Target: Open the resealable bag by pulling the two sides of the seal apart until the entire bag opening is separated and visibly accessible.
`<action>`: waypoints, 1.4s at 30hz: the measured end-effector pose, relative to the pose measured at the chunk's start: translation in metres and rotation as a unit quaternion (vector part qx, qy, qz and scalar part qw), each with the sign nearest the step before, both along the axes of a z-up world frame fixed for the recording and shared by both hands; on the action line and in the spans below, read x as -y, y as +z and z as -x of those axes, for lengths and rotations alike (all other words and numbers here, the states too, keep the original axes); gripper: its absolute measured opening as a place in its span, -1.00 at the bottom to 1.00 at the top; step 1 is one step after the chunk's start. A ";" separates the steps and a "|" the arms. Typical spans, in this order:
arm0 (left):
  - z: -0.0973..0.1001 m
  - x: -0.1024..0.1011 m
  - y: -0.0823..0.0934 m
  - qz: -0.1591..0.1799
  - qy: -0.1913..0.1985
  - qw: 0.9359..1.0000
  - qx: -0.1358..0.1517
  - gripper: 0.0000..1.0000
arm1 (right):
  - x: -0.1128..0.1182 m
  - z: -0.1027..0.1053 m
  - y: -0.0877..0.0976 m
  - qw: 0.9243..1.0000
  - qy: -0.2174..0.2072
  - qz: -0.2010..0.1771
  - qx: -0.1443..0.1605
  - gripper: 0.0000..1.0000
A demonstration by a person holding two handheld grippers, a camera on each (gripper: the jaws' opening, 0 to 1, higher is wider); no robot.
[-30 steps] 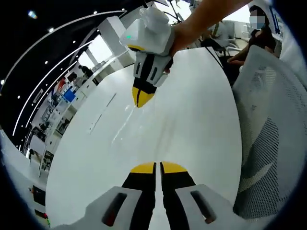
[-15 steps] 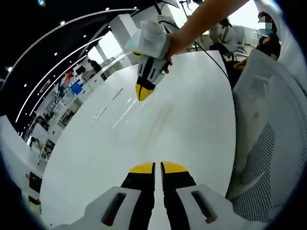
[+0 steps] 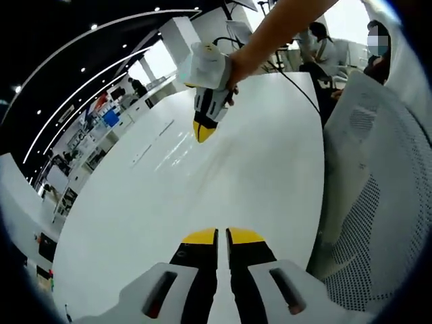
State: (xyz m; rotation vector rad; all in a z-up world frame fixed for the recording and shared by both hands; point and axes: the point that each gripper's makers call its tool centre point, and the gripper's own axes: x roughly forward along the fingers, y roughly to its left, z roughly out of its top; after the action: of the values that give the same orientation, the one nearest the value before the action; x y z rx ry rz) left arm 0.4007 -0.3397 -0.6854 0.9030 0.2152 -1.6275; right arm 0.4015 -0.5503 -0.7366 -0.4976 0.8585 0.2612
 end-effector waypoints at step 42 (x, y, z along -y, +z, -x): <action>-0.005 0.008 0.008 0.013 0.004 1.000 -0.005 -0.94 | -0.017 0.009 0.022 0.990 -0.076 -0.108 0.047 -0.71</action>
State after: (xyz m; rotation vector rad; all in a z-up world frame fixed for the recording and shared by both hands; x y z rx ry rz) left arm 0.4056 -0.3479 -0.6777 0.8737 0.2034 -1.6243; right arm 0.3928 -0.5335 -0.7150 -0.2394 0.7619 0.1871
